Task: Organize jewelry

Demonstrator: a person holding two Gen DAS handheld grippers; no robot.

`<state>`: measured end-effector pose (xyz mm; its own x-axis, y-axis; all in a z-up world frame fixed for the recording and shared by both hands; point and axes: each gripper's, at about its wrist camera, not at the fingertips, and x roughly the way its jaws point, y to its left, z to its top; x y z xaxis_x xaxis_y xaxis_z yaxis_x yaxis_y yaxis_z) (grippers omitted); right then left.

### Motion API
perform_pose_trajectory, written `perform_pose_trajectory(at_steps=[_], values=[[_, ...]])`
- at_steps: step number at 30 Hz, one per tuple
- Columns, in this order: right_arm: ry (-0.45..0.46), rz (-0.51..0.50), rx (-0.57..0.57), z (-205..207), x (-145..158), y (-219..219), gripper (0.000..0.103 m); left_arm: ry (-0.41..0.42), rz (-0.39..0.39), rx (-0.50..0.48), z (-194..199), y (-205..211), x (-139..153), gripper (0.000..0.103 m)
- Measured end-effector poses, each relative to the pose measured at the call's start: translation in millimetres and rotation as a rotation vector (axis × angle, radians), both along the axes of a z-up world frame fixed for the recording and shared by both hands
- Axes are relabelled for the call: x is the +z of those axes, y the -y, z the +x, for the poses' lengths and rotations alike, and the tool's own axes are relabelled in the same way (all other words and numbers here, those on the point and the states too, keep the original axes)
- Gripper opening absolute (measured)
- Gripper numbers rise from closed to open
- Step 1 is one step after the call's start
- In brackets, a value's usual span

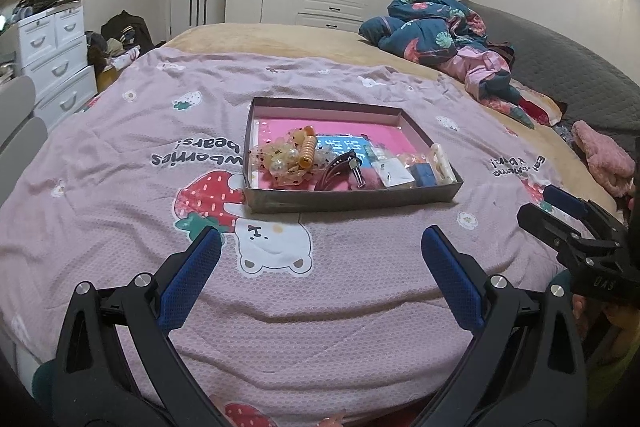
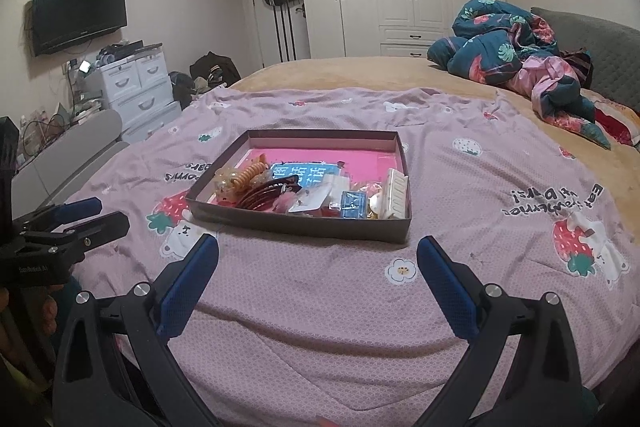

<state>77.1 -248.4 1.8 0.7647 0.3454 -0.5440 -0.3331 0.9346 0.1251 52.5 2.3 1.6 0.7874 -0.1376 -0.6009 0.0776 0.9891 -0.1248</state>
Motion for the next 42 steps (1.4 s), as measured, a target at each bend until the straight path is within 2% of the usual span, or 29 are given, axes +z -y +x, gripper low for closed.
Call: perform_pose_trajectory(at_steps=[42], values=[[-0.015, -0.013, -0.006, 4.6, -3.7, -0.9, 0.099, -0.004, 0.002, 0.005, 2.6, -5.3, -0.4, 0.094]])
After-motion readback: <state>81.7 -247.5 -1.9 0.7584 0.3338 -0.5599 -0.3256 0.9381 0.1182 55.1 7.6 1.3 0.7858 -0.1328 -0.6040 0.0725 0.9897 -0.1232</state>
